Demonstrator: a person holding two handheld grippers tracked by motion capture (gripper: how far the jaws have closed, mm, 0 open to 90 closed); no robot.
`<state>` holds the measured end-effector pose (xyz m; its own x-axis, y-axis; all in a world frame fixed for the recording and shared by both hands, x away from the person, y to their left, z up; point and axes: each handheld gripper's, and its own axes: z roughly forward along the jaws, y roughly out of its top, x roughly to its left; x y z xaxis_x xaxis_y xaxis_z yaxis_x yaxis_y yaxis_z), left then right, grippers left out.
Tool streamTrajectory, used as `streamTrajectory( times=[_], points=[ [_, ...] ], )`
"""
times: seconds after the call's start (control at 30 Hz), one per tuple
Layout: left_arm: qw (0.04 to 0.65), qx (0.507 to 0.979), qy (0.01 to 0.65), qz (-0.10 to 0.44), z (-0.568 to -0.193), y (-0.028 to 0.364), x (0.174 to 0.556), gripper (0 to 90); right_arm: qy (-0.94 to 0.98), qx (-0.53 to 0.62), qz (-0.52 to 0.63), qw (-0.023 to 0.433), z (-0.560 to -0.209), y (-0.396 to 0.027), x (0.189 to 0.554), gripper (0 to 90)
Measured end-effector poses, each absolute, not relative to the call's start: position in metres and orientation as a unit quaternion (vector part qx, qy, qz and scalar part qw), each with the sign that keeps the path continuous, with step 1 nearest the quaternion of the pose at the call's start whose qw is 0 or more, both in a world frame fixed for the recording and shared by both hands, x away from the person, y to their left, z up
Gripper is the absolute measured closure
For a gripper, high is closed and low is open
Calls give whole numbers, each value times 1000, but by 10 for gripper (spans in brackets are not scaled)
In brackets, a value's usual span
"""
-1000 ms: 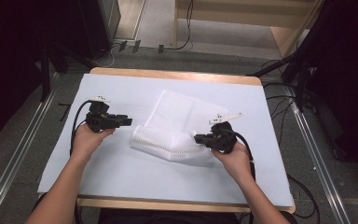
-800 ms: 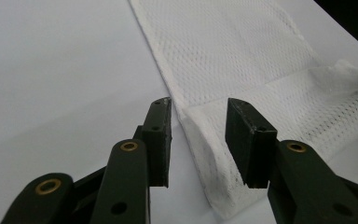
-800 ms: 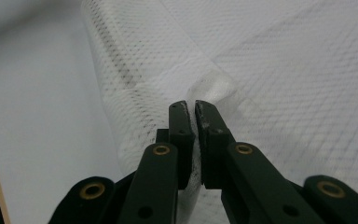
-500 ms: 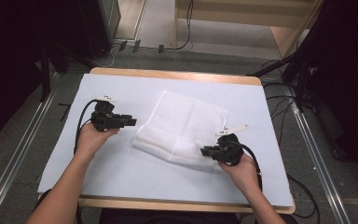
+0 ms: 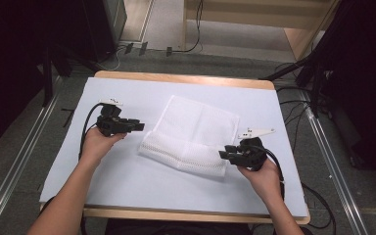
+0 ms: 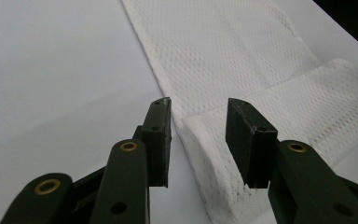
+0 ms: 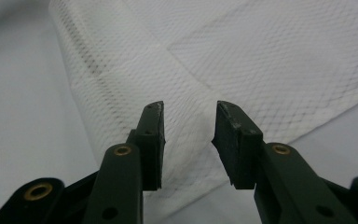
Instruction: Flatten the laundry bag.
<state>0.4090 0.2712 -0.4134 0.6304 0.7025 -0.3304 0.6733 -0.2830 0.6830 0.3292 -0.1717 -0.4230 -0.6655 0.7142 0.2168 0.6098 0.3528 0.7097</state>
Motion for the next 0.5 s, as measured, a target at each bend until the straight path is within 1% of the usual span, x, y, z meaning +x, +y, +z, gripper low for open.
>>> streamTrajectory(
  times=[0.2,0.27,0.43,0.5],
  points=[
    [416,803,427,16,-414,267,410,617,814,403,412,66,-418,-171,344,667],
    [415,804,425,16,-414,266,410,617,816,403,411,55,-421,-164,357,670],
    [415,804,425,16,-414,266,411,617,820,397,410,49,-427,-154,370,676],
    [415,803,427,17,-415,266,411,617,823,388,410,53,-429,-148,375,676]
  ],
)
